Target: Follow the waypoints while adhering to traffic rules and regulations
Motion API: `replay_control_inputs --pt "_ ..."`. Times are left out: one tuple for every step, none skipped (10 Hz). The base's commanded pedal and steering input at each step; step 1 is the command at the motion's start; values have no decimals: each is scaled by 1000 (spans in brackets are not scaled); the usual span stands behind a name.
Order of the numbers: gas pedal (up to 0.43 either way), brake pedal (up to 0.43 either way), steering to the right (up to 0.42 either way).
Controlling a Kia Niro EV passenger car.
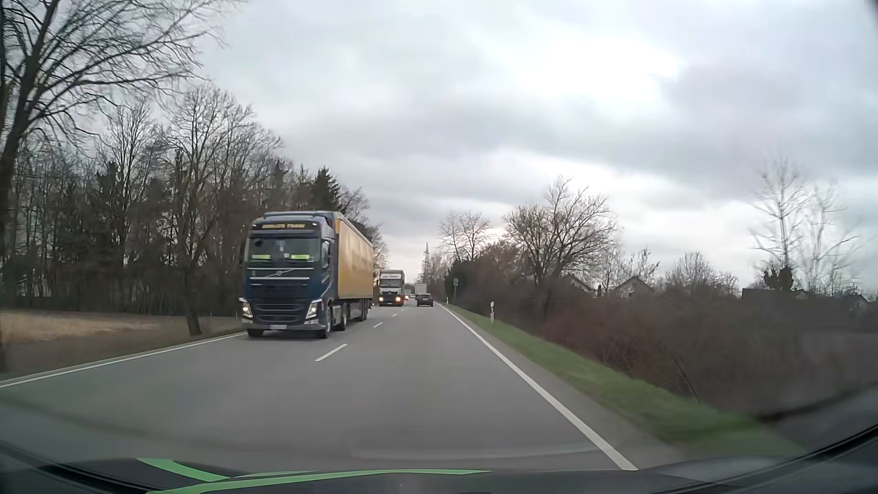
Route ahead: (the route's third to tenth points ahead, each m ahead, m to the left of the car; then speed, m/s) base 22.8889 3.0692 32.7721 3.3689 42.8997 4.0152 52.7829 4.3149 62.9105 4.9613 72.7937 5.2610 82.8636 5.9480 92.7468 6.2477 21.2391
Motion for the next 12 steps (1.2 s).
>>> replay_control_inputs --pt "197 0 0" --pt "197 0 0" --pt "197 0 0" --pt "197 0 1" --pt "197 0 0" --pt "189 0 0" --pt "189 0 1" --pt "189 0 0" --pt "177 0 0" --pt "177 0 0" --pt "169 0 0" --pt "169 0 0"
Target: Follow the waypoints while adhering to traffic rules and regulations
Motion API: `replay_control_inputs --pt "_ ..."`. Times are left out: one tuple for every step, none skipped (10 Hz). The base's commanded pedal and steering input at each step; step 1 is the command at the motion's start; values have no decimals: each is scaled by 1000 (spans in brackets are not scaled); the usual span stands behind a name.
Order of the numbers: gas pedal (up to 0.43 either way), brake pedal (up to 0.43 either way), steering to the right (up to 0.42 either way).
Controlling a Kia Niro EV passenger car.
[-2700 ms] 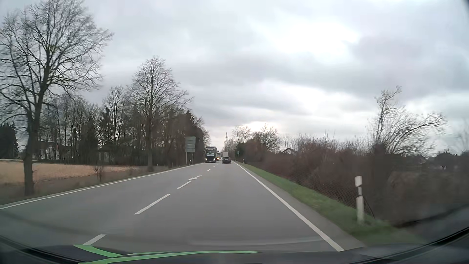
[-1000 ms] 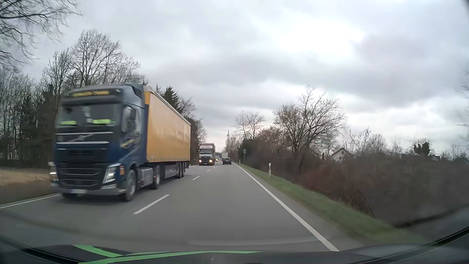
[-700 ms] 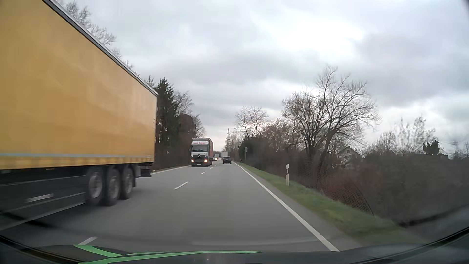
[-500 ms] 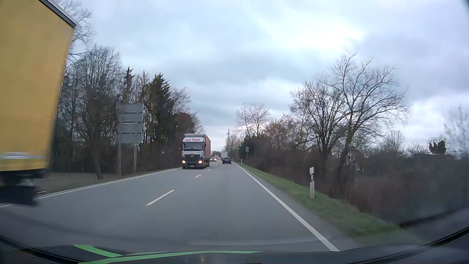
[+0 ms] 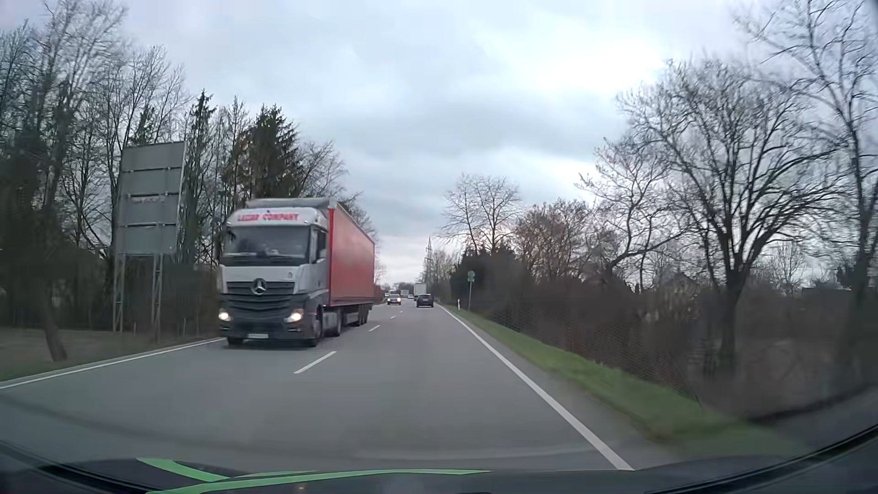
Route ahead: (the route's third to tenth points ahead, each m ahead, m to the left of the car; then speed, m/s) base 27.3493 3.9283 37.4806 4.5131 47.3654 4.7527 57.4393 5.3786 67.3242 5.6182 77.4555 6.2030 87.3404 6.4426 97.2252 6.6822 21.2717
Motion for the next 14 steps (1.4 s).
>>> replay_control_inputs --pt "169 0 0" --pt "169 0 0" --pt "169 0 0" --pt "169 0 0" --pt "169 0 0" --pt "169 0 0" --pt "169 0 0" --pt "169 0 0" --pt "169 0 0" --pt "177 0 0" --pt "177 0 0" --pt "177 0 0" --pt "177 0 0" --pt "189 0 0"
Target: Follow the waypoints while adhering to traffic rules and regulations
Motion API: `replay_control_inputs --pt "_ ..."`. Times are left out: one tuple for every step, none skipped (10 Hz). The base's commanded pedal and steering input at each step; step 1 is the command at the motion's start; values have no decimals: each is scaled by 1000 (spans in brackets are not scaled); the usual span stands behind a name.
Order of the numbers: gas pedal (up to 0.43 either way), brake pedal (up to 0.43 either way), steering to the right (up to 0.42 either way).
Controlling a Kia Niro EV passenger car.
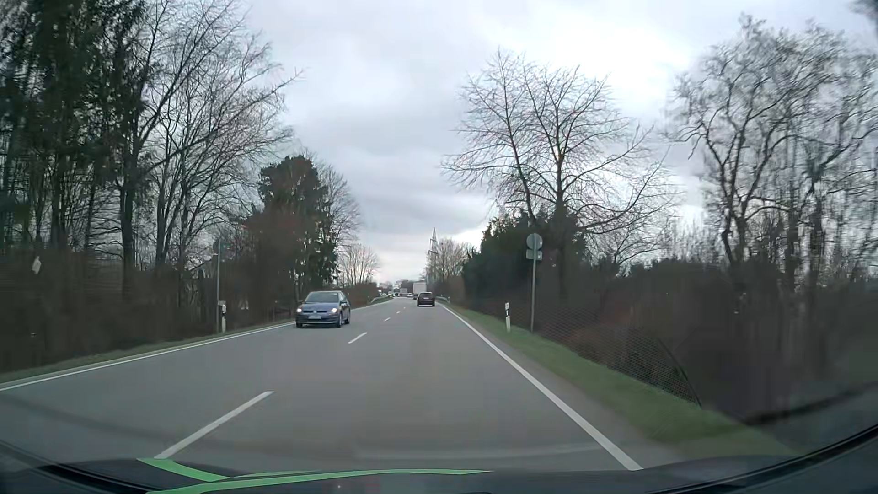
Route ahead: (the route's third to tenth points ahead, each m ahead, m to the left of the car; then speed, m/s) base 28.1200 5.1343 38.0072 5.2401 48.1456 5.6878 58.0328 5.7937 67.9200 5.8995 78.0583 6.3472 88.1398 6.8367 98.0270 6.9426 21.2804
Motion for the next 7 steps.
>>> replay_control_inputs --pt "189 0 0" --pt "189 0 0" --pt "189 0 0" --pt "189 0 0" --pt "189 0 0" --pt "189 0 0" --pt "189 0 0"
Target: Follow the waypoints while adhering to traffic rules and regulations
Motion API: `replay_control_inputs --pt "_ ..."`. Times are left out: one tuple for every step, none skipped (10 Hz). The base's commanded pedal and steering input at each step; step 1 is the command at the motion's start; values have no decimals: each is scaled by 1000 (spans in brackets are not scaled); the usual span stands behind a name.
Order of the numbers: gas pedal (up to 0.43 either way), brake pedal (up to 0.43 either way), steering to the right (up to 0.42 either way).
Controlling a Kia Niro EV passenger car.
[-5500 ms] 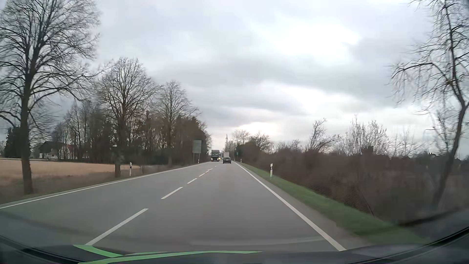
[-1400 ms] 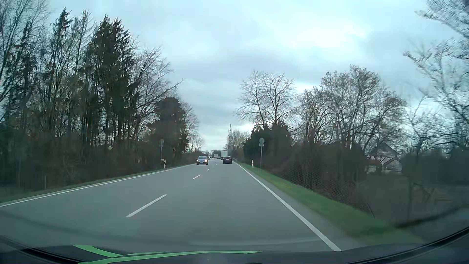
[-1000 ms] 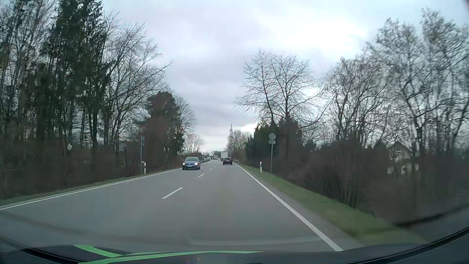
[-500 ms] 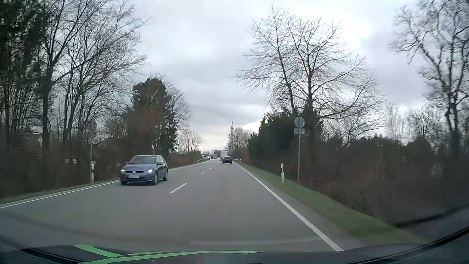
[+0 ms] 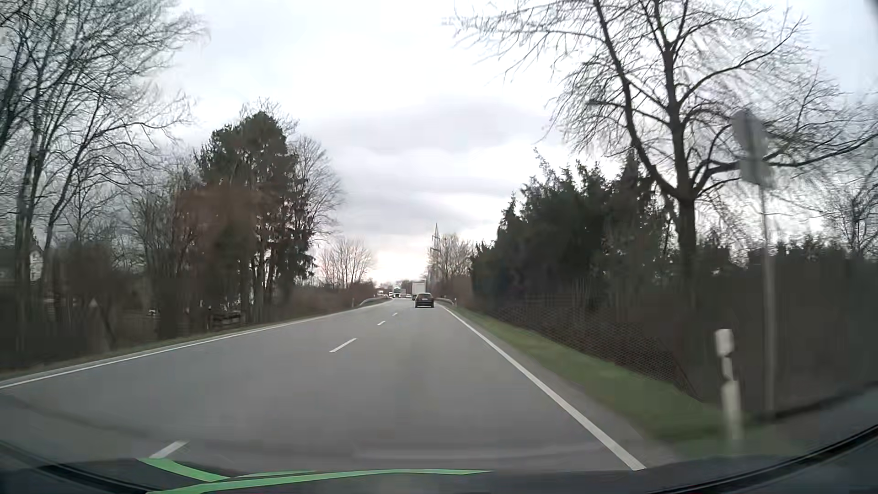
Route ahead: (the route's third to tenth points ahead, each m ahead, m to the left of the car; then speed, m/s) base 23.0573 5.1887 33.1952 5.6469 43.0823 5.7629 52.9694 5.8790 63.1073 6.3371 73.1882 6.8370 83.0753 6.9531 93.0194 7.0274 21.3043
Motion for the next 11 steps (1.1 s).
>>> replay_control_inputs --pt "189 0 0" --pt "169 0 0" --pt "169 0 0" --pt "169 0 0" --pt "169 0 0" --pt "169 0 0" --pt "169 0 0" --pt "169 0 0" --pt "169 0 0" --pt "169 0 0" --pt "169 0 0"
